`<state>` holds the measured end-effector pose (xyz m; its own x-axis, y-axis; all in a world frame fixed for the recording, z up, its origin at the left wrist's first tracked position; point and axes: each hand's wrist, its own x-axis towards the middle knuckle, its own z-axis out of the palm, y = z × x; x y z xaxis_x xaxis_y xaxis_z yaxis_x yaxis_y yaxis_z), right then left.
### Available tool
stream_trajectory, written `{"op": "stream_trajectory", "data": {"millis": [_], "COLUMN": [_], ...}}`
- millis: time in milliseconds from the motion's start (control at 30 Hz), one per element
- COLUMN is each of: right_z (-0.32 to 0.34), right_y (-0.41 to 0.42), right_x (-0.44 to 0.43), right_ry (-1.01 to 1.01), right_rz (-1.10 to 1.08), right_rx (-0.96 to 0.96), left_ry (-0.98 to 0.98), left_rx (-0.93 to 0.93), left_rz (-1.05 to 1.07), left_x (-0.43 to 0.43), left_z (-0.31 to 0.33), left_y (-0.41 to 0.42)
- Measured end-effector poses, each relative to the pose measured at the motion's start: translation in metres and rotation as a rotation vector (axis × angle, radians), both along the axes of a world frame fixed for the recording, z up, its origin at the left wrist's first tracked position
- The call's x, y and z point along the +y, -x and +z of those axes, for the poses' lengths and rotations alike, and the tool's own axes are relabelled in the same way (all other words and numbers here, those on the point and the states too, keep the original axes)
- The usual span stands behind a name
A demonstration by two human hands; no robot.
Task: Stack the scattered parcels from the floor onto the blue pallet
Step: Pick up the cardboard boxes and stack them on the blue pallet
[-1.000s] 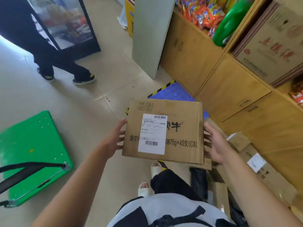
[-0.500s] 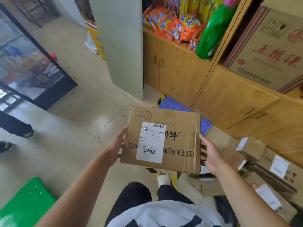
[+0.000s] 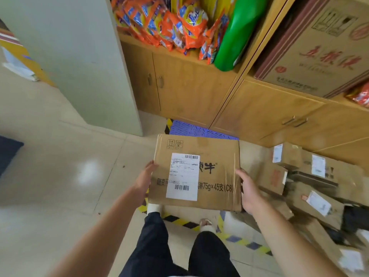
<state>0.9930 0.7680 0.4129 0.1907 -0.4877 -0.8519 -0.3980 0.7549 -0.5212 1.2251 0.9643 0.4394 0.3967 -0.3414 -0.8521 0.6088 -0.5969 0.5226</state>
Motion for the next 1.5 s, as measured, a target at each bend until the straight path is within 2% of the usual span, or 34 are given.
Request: {"op": "stream_trajectory", "data": {"millis": [100,200,433,633,833,1067,1233,1333,1400,1467,1500], "right_z": [-0.074,-0.105,-0.245,-0.365,-0.462,-0.534,-0.559,-0.559,-0.554,-0.546,-0.542], "right_y": [0.003,-0.019,-0.078,-0.142,-0.179,-0.189,-0.189,-0.187,-0.188,-0.187,-0.185], "right_x": [-0.017,-0.021,-0.069,-0.135,-0.204,-0.239,-0.237,-0.232,-0.217,-0.197,-0.190], "right_ry": [-0.002,-0.019,0.023,0.149,0.294,0.422,0.456,0.477,0.502,0.429,0.360], "right_rz": [-0.048,-0.072,-0.082,0.021,0.126,0.101,0.041,0.081,0.058,-0.065,-0.154], "right_rx": [-0.003,0.038,0.021,0.027,0.087,0.072,0.035,0.055,0.192,0.298,0.286], "left_ry": [-0.056,-0.148,-0.210,-0.159,0.017,0.161,0.199,0.146,0.080,-0.007,-0.060], "left_rx": [-0.007,-0.015,-0.065,-0.173,-0.318,-0.460,-0.542,-0.524,-0.569,-0.611,-0.602], "left_rz": [-0.086,-0.156,-0.274,-0.244,-0.295,-0.436,-0.476,-0.477,-0.440,-0.336,-0.291], "left_x": [-0.022,-0.041,-0.104,-0.165,-0.224,-0.260,-0.263,-0.262,-0.255,-0.244,-0.239], "left_z": [-0.030,-0.073,-0.238,-0.379,-0.479,-0.556,-0.578,-0.579,-0.573,-0.564,-0.560], "left_y": [-0.033,-0.058,-0.107,-0.155,-0.199,-0.226,-0.227,-0.227,-0.219,-0.208,-0.205]}}
